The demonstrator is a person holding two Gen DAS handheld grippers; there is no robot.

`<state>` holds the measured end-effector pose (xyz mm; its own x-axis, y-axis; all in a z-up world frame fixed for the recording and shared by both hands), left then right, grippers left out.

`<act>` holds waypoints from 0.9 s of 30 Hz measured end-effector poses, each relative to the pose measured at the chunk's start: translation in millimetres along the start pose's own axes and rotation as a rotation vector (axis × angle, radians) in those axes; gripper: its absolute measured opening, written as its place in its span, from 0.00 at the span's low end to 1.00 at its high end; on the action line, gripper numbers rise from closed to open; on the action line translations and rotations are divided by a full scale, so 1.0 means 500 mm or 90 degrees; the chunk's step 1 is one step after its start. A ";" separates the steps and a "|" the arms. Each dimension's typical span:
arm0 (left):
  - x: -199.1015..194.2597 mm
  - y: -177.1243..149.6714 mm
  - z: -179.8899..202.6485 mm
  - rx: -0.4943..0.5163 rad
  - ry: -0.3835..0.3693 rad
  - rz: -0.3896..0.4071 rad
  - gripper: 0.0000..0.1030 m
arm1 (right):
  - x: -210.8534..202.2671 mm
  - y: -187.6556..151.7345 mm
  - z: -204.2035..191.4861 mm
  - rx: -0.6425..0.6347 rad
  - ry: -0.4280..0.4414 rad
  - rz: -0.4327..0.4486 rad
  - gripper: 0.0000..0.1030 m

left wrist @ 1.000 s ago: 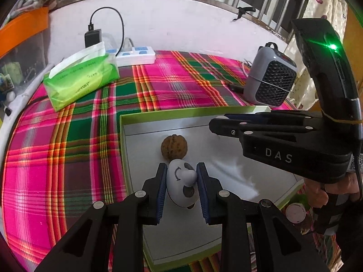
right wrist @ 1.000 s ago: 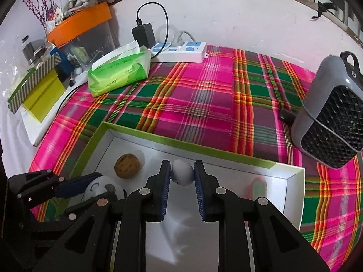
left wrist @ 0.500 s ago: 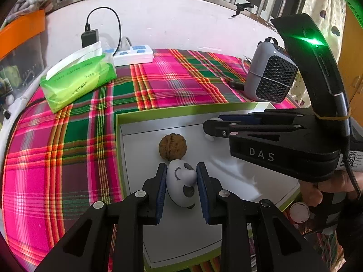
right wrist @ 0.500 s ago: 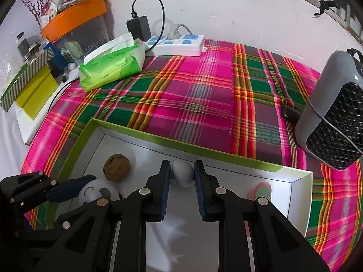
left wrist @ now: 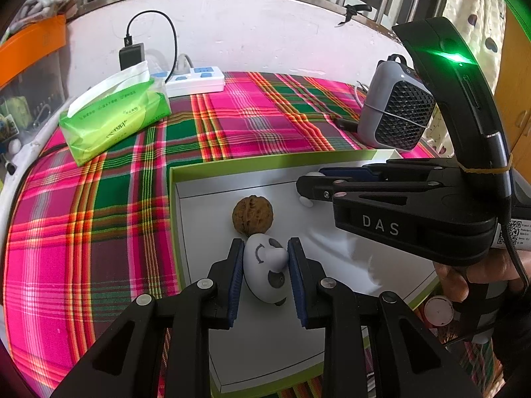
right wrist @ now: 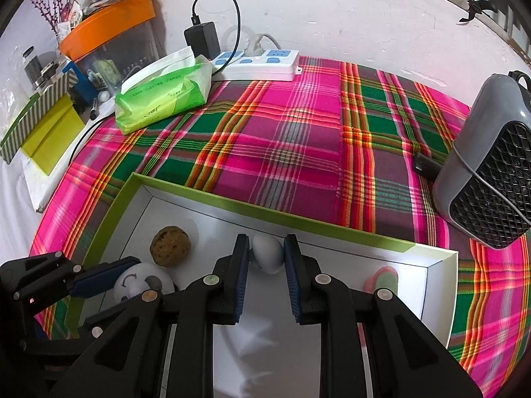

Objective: Organize objects
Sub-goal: 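Carry the face toy into the white box while right tool carries the egg there, then open left tool to release the face toy while right tool releases the egg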

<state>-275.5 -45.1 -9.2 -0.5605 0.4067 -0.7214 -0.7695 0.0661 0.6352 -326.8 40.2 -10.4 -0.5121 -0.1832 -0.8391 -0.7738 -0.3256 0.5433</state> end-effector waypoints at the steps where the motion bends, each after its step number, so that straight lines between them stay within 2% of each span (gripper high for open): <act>1: 0.000 0.000 0.001 0.000 0.000 0.000 0.24 | 0.000 0.000 0.000 0.002 0.000 0.000 0.22; 11: 0.000 -0.001 0.000 0.002 0.000 -0.001 0.25 | 0.000 0.000 0.001 0.006 0.002 0.000 0.22; 21: 0.000 -0.001 -0.002 0.008 0.001 -0.002 0.29 | 0.002 -0.002 0.010 0.026 0.009 -0.003 0.34; 26: 0.001 -0.001 -0.001 0.009 0.001 -0.001 0.30 | 0.001 -0.003 0.010 0.032 0.010 -0.003 0.36; 27: 0.000 -0.001 -0.002 0.009 0.001 -0.001 0.31 | 0.002 -0.004 0.010 0.033 0.011 -0.003 0.40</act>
<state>-275.5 -45.9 -9.9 -0.5603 0.4054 -0.7223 -0.7659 0.0786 0.6382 -327.6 45.4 -12.0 -0.5018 -0.1984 -0.8419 -0.7951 -0.2776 0.5393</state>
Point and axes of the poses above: each gripper's, at about its wrist camera, not at the fingertips, and x roughly the way its jaws point, z to its right, y to its top, the point moved 4 cm from there along x, roughly the way its jaws point, and after that the axes turned 8 degrees about -y, right-handed, at the moved point
